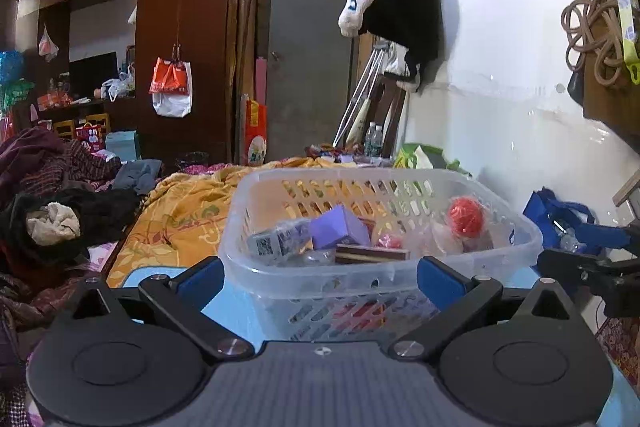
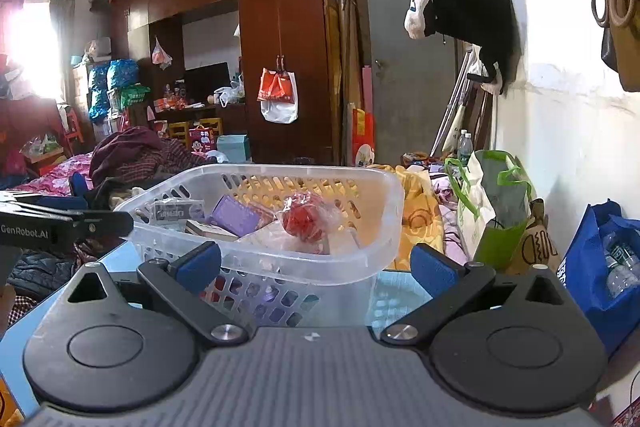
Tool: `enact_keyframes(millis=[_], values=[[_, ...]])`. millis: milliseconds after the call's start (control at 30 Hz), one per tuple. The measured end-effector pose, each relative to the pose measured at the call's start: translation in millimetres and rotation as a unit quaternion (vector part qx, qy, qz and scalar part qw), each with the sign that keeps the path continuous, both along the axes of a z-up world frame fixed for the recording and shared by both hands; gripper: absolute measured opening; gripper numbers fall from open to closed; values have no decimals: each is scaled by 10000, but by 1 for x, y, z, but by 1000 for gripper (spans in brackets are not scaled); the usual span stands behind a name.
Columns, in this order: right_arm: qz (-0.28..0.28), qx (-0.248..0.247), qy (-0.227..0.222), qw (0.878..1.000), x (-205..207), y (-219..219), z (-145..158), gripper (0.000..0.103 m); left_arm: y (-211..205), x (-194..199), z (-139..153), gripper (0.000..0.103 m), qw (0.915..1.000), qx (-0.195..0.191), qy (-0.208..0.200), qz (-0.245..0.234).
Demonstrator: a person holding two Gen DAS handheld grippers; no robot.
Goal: Organize objects
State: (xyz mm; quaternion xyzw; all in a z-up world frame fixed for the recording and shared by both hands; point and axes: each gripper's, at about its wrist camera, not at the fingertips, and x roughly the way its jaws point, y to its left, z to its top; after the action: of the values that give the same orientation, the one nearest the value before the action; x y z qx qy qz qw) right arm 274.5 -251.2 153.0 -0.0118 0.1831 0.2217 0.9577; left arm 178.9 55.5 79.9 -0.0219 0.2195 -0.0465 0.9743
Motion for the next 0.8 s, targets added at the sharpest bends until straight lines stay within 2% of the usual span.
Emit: enact_keyframes(millis=[467, 800], values=[[-26, 107, 191, 9998, 2, -5, -4, 103, -5, 3, -2, 103, 9999, -65, 125, -72], [-46, 117, 126, 9998, -3, -3, -1, 103, -5, 2, -1, 103, 9999, -77, 91, -55]])
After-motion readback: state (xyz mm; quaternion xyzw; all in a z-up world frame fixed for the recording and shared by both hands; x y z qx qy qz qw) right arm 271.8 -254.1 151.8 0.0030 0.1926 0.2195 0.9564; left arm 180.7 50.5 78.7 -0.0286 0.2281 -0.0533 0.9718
